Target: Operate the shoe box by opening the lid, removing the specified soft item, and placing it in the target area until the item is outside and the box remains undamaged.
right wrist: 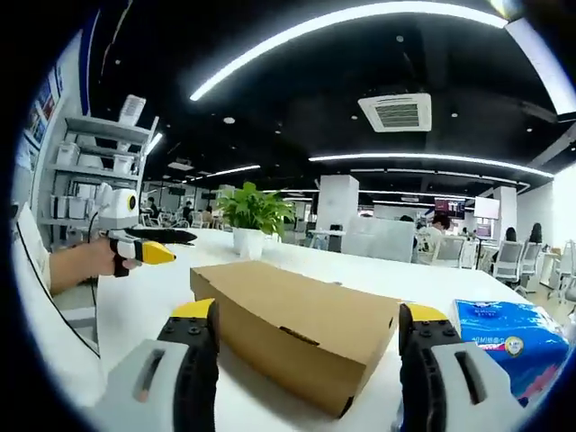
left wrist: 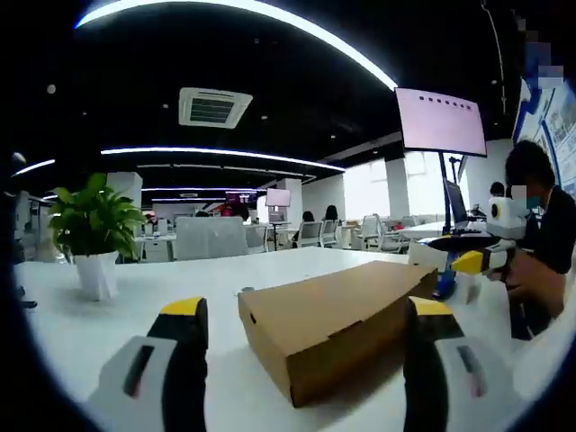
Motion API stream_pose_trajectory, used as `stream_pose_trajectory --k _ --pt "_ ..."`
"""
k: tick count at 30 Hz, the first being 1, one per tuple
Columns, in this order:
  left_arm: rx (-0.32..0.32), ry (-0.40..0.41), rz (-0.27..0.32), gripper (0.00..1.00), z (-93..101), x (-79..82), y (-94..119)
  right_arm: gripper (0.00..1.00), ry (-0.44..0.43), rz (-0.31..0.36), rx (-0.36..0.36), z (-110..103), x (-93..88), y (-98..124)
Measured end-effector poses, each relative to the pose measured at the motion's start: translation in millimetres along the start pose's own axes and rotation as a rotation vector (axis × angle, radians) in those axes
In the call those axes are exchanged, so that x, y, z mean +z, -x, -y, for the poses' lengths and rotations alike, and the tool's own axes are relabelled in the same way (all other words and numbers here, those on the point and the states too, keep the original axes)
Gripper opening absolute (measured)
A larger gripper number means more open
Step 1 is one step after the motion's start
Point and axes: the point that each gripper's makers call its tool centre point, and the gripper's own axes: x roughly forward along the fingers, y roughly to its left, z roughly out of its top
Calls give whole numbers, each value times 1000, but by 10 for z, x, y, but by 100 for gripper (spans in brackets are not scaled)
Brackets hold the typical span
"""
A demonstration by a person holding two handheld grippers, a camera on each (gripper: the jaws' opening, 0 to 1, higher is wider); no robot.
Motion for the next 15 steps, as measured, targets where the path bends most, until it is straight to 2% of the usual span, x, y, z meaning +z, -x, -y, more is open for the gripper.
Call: stream_pose_trajectory --k 2,3,4,5,7,10,12,15 --pt "2 23 -13 89 1 -64 -28 86 -9 -9 -6 -9 -44 -37" --pt "1 33 -20 85 5 -82 -32 84 -34 -52 -44 39 -148 -33" --pt "-19 85 -28 83 52 -127 -58 83 -46 -51 -41 41 -171 -64" --pt "-35 102 -24 85 86 -130 -76 83 -54 -49 -46 56 -184 -78" --pt "-29 65 -42 86 107 -178 -109 81 -76 -54 -40 59 -218 -98" --pt "-20 23 -54 81 105 -218 -122 81 -86 -54 -32 56 -243 -137" --pt "-25 45 -59 78 98 -255 -130 77 -79 -58 -37 67 -257 -146" --pt "-30 70 -94 71 77 -394 -157 72 -49 -76 -49 87 -305 -172"
